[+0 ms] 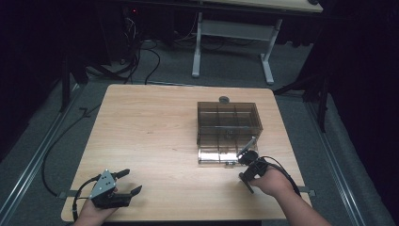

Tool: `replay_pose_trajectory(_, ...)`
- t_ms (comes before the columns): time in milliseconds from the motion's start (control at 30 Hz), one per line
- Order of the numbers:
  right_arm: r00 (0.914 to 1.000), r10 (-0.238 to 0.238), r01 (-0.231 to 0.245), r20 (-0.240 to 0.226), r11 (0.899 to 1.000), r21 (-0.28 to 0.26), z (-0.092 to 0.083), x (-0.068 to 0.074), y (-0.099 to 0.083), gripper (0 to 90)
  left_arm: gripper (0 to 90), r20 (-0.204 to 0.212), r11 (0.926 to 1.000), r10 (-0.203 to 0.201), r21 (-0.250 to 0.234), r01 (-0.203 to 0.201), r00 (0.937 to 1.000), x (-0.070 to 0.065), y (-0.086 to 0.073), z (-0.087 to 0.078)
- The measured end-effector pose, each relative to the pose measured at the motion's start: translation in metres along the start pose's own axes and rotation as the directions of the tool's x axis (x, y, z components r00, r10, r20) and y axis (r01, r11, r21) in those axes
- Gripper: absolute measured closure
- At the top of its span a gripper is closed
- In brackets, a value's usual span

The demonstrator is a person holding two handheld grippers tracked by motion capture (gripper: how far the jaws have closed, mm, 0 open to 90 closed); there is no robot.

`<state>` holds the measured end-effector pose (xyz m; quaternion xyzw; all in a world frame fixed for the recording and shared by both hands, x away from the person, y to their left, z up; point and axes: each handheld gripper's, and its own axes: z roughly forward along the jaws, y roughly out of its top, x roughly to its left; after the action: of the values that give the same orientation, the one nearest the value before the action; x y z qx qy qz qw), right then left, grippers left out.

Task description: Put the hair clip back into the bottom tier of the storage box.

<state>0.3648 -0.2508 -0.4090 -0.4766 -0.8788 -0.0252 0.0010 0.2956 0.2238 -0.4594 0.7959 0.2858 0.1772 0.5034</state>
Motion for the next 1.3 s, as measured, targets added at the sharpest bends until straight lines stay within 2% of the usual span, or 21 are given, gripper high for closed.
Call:
replay_pose_trajectory(33, 1.0, 0.0, 0.0, 0.0, 1.0, 0.0, 0.0, 0.0, 0.0, 75.1, 23.2, 0.0, 1.0, 0.0, 0.0, 0.0, 1.0, 0.0, 0.0, 0.0)
replay_pose_trajectory(67, 0.9996, 0.028, -0.028, -0.002, 1.0, 0.013, -0.0001, 0.0021, 0.0005, 75.9, 23.2, 0.001, 1.0, -0.001, 0.0, 0.001, 1.0, 0.0, 0.0, 0.0)
replay_pose_trajectory(167, 1.0, 0.002, -0.002, -0.004, 1.0, 0.013, 0.0019, 0.0014, 0.0017, 76.5, 23.2, 0.0, 1.0, -0.001, 0.0, 0.001, 1.0, 0.0, 0.0, 0.0)
replay_pose_trajectory(533, 1.0, -0.004, 0.004, 0.0, 1.0, 0.022, 0.004, 0.0013, 0.0027, 80.3, 23.2, 0.001, 1.0, 0.0, -0.001, 0.0, 1.0, 0.0001, 0.0, 0.0001)
replay_pose_trajectory(633, 0.9999, 0.013, -0.013, 0.001, 1.0, 0.027, 0.0037, 0.002, 0.0028, 80.3, 23.2, 0.001, 1.0, 0.0, 0.0, 0.0, 1.0, 0.0, 0.0, 0.0)
replay_pose_trajectory(767, 1.0, -0.006, 0.006, -0.001, 1.0, 0.023, 0.0042, 0.0005, 0.0035, 80.3, 23.2, 0.001, 1.0, 0.0, -0.001, 0.0, 1.0, 0.0, 0.0, 0.0)
replay_pose_trajectory(1300, 0.9999, -0.013, 0.013, -0.002, 1.0, 0.022, 0.0, 0.0011, 0.0056, 80.9, 23.2, 0.0, 1.0, 0.001, -0.002, -0.001, 1.0, 0.0002, -0.0002, -0.0004)
